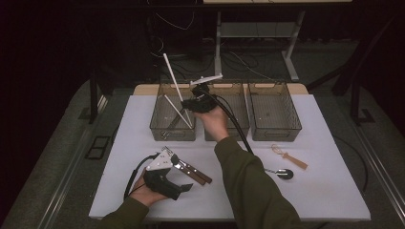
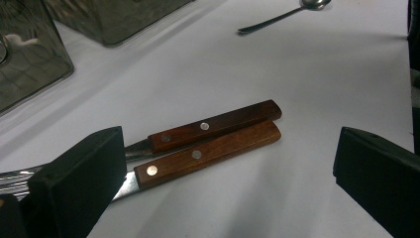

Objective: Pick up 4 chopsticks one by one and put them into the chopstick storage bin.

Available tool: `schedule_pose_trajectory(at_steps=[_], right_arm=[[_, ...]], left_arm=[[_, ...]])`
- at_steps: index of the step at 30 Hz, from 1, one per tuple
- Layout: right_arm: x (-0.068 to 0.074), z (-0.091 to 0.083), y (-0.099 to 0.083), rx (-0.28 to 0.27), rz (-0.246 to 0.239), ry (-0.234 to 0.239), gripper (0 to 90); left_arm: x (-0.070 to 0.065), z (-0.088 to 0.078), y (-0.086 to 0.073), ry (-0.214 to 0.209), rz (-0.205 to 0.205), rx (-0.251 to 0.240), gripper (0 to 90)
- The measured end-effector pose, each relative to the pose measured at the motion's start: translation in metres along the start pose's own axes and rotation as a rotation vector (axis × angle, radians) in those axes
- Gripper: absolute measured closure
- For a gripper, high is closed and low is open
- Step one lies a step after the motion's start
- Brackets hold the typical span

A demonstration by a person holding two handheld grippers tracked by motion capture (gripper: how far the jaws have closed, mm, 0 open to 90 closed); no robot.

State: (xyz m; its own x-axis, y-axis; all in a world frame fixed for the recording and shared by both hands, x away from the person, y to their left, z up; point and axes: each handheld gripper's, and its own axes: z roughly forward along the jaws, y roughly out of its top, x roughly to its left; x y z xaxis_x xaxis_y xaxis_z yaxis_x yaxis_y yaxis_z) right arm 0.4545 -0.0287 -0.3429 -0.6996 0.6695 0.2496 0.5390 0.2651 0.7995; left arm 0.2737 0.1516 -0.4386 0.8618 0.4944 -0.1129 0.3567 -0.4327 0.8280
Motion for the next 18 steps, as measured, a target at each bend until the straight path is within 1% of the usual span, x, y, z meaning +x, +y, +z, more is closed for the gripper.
schedule_pose_trajectory(at_steps=[3, 6, 8, 11, 12, 13, 16, 18], right_arm=[[0.000, 0.011, 0.000, 0.007, 0.014, -0.012, 86.3], [-0.001, 0.020, -0.003, 0.032, 0.016, -0.030, 86.3], [-0.003, 0.026, -0.006, 0.054, 0.025, -0.045, 86.2], [-0.005, 0.035, -0.012, 0.093, 0.037, -0.064, 86.2], [-0.006, 0.039, -0.013, 0.107, 0.034, -0.073, 86.2], [-0.006, 0.041, -0.015, 0.123, 0.035, -0.083, 86.2], [-0.005, 0.049, -0.019, 0.162, 0.052, -0.101, 86.2], [-0.005, 0.054, -0.020, 0.187, 0.052, -0.115, 86.1]], left_arm=[[0.000, 0.000, 0.000, -0.002, 0.004, 0.001, 0.0], [0.001, -0.001, 0.000, -0.003, 0.005, -0.001, 0.0], [0.000, -0.001, 0.000, -0.006, 0.000, -0.002, 0.0], [0.000, -0.001, 0.000, -0.006, 0.007, -0.002, 0.0], [0.000, -0.001, 0.000, -0.007, 0.007, -0.001, 0.0], [0.001, -0.001, 0.000, -0.008, 0.010, -0.001, 0.0], [0.000, -0.001, 0.000, -0.010, 0.001, -0.002, 0.0], [0.000, -0.001, 0.000, -0.010, 0.003, -0.003, 0.0]])
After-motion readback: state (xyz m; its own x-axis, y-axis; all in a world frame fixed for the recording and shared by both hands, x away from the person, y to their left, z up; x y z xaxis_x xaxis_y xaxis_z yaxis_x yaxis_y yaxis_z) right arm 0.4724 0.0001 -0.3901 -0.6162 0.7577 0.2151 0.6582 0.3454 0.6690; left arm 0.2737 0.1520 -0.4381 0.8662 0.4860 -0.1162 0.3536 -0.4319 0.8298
